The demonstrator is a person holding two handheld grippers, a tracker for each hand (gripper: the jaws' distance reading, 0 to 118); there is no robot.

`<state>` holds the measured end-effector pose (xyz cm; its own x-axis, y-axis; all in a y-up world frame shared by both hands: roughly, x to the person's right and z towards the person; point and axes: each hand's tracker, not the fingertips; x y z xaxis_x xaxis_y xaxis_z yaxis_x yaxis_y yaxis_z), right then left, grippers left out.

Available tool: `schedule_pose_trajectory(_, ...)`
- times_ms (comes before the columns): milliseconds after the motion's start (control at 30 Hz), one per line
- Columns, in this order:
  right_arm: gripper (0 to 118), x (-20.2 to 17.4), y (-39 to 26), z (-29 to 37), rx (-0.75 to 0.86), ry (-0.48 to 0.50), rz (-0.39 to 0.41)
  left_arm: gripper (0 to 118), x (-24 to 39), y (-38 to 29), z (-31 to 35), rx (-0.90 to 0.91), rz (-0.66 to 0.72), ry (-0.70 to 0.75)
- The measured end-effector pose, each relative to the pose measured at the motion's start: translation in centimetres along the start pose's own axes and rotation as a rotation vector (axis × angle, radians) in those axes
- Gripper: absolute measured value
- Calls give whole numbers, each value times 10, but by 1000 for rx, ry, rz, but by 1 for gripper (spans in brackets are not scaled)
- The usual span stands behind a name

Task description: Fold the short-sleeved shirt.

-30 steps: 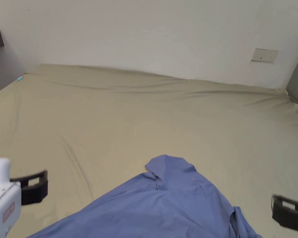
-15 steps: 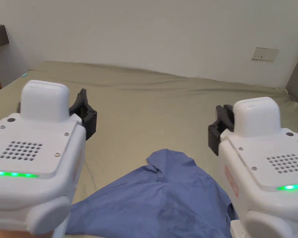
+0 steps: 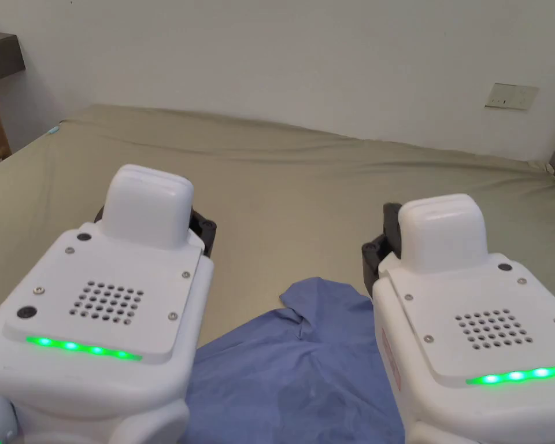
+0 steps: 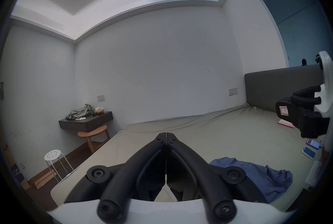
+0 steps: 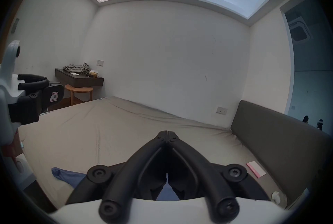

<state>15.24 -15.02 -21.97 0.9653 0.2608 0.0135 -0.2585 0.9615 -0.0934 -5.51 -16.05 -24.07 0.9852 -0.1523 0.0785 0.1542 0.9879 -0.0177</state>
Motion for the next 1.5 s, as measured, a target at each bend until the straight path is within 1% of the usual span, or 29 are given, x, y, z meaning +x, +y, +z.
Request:
schedule_pose_trajectory(133, 0, 2, -13, -14, -50, 14, -19, 0, -12, -22, -15, -83, 6, -12)
schedule_pose_trajectory(233, 0, 4, -25, -27, -96, 31, -22, 0, -36, -52, -32, -212, 53, -40)
schedule_pose_trajectory(267, 0, 5, -29, -31, -109, 38, -23, 0, -46, -66, -39, -256, 51, -7)
schedule_pose_trajectory(333, 0, 6, -38, -40, -151, 61, -15, 0, -68, -93, -51, -359, 52, 8)
schedule_pose_trajectory(400, 0, 8, -46, -50, -182, 76, -24, 0, -93, -125, -62, -499, 96, 30)
schedule_pose_trajectory(433, 0, 9, -51, -54, -192, 80, -32, 1, -106, -143, -65, -557, 171, 20)
schedule_pose_trajectory(467, 0, 10, -55, -59, -204, 83, -38, 13, -116, -160, -66, -607, 229, 30)
schedule_pose_trajectory(500, 0, 10, -58, -64, -216, 86, -43, 37, -123, -175, -68, -657, 255, 35)
schedule_pose_trajectory(533, 0, 15, -66, -71, -226, 87, -43, 69, -129, -193, -70, -717, 280, 45)
schedule_pose_trajectory(600, 0, 18, -74, -79, -249, 89, -33, 91, -135, -227, -73, -805, 265, 99)
schedule_pose_trajectory(633, 0, 19, -78, -82, -260, 90, -27, 100, -136, -243, -74, -848, 273, 115)
schedule_pose_trajectory(667, 0, 22, -83, -86, -271, 92, -23, 115, -139, -256, -73, -870, 279, 155)
schedule_pose_trajectory(800, 0, 31, -93, -94, -309, 85, -12, 115, -149, -294, -74, -959, 318, 256)
schedule_pose_trajectory(867, 0, 36, -97, -100, -329, 76, -6, 114, -149, -305, -74, -980, 341, 265)
schedule_pose_trajectory(933, 0, 40, -101, -106, -350, 77, -4, 109, -144, -308, -71, -992, 328, 238)
schedule_pose_trajectory(967, 0, 43, -103, -109, -362, 77, -1, 103, -139, -309, -71, -995, 305, 218)
schedule_pose_trajectory(1000, 0, 45, -104, -113, -374, 76, 2, 94, -134, -311, -73, -1002, 278, 201)
schedule_pose_trajectory(1067, 0, 48, -108, -122, -398, 77, 3, 69, -124, -313, -73, -990, 253, 141)
schedule_pose_trajectory(1100, 0, 50, -110, -127, -412, 82, 0, 59, -121, -310, -73, -972, 246, 159)
schedule_pose_trajectory(1133, 0, 52, -112, -132, -430, 90, -3, 42, -120, -308, -76, -964, 225, 167)
schedule_pose_trajectory(1167, 0, 55, -114, -138, -440, 99, -4, 13, -118, -306, -77, -969, 229, 130)
schedule_pose_trajectory(1200, 0, 57, -116, -145, -455, 114, -9, 3, -116, -304, -78, -958, 245, 98)
schedule_pose_trajectory(1233, 0, 60, -119, -153, -479, 124, -17, 3, -113, -302, -78, -954, 239, 106)
schedule_pose_trajectory(1300, 0, 66, -130, -176, -541, 144, -12, 3, -105, -295, -78, -934, 146, 116)
schedule_pose_trajectory(1333, 0, 69, -137, -188, -578, 148, -3, 3, -103, -289, -76, -906, 137, 111)
schedule_pose_trajectory(1400, 0, 74, -156, -214, -640, 118, 37, 3, -105, -275, -70, -863, 144, 124)
schedule_pose_trajectory(1433, 3, 77, -169, -229, -669, 120, 50, 3, -108, -269, -66, -851, 153, 121)
schedule_pose_trajectory(1467, 26, 80, -184, -245, -715, 119, 47, 3, -109, -262, -63, -835, 160, 119)
schedule_pose_trajectory(1500, 56, 82, -198, -260, -776, 122, 41, 3, -110, -256, -60, -826, 168, 113)
